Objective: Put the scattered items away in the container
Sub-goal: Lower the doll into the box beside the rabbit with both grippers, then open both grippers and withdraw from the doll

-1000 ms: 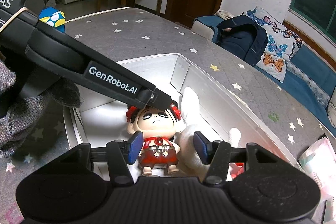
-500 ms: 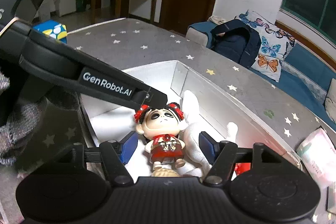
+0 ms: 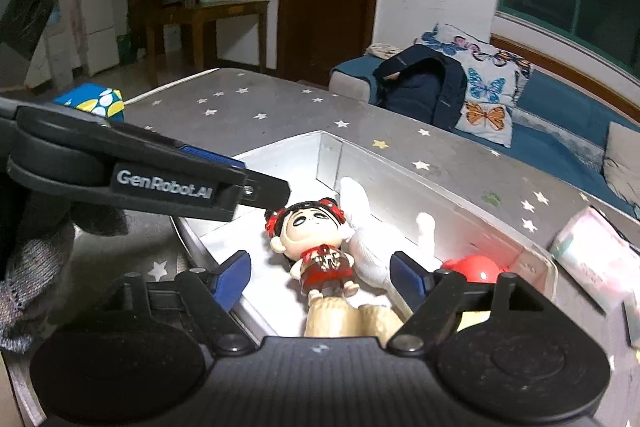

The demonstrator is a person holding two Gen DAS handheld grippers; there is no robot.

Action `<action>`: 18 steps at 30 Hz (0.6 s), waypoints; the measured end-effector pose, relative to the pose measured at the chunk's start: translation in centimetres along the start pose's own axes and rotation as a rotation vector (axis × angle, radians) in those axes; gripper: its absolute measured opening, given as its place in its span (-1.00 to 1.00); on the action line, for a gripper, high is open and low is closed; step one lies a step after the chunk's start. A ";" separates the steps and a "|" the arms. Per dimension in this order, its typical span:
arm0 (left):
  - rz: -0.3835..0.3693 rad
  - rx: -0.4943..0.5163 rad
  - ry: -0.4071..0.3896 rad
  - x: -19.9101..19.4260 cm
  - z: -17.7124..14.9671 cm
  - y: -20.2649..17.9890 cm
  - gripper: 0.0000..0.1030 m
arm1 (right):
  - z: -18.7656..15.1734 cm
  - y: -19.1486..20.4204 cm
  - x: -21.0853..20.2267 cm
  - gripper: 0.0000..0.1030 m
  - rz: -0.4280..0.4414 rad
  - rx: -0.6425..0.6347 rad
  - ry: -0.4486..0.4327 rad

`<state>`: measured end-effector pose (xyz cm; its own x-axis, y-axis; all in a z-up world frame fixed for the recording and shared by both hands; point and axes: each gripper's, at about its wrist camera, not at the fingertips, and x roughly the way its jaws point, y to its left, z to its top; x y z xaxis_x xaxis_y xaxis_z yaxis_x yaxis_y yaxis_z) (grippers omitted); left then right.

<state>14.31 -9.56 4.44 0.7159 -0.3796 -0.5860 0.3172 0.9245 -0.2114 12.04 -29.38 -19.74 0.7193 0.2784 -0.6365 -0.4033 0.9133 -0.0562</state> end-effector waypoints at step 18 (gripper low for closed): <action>0.050 0.050 -0.043 -4.7 -3.5 -2.4 -0.23 | -3.7 0.4 -4.9 0.77 -0.066 0.162 -0.063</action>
<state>7.99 -9.84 4.95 0.7570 -0.3353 -0.5608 0.3104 0.9398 -0.1429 6.27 -31.50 -19.45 0.7775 0.2298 -0.5854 -0.2613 0.9647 0.0316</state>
